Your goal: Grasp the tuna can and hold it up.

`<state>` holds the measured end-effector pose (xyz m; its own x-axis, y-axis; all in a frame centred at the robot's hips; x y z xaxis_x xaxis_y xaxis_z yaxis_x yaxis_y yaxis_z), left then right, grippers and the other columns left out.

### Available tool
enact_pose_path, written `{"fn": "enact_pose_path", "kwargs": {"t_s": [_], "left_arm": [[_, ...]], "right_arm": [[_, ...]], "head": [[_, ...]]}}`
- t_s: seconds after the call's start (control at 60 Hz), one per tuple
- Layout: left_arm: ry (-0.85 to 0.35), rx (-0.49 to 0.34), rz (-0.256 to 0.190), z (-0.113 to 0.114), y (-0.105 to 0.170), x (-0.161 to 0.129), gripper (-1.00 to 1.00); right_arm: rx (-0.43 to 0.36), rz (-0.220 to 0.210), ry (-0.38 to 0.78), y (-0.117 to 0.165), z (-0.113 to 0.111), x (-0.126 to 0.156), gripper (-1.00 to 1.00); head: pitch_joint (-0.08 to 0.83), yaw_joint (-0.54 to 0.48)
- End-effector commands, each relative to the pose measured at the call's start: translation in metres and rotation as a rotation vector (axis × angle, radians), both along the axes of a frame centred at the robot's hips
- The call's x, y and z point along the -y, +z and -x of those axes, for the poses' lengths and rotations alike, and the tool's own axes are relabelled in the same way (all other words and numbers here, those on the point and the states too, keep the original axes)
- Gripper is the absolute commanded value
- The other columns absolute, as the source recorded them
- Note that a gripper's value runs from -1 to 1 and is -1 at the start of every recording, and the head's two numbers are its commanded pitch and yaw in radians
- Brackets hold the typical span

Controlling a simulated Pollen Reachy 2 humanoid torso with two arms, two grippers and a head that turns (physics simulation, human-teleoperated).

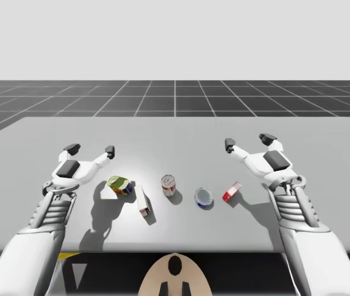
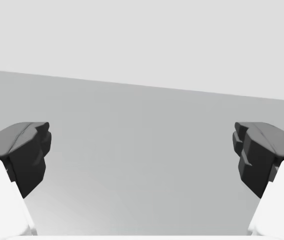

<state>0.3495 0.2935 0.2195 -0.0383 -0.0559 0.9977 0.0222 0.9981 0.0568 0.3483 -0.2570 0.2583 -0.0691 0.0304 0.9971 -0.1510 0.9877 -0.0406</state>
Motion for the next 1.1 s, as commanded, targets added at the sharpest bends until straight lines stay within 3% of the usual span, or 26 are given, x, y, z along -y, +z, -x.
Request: {"fn": "enact_pose_path", "kwargs": {"t_s": [0.017,0.217,0.717,1.1], "left_arm": [[0.002,0.001,-0.003,-0.0003,0.0001,0.0001,-1.00],[0.003,0.002,-0.005,0.0001,0.0001,0.0009,-1.00],[0.013,0.003,-0.017,-0.0013,0.0008,-0.0011,-1.00],[0.011,0.012,-0.011,0.0001,0.0038,-0.0010,-1.00]], "right_arm": [[0.001,0.004,-0.017,0.0000,0.0018,-0.0008,-1.00],[0.005,0.006,-0.008,0.0025,0.0009,-0.0001,-1.00],[0.002,0.018,-0.024,0.0007,-0.0013,-0.0020,-1.00],[0.005,0.026,-0.030,0.0009,-0.0015,-0.0029,-1.00]], "head": [[0.017,0.00],[0.043,0.00],[0.484,-0.04],[0.713,-0.15]]}}
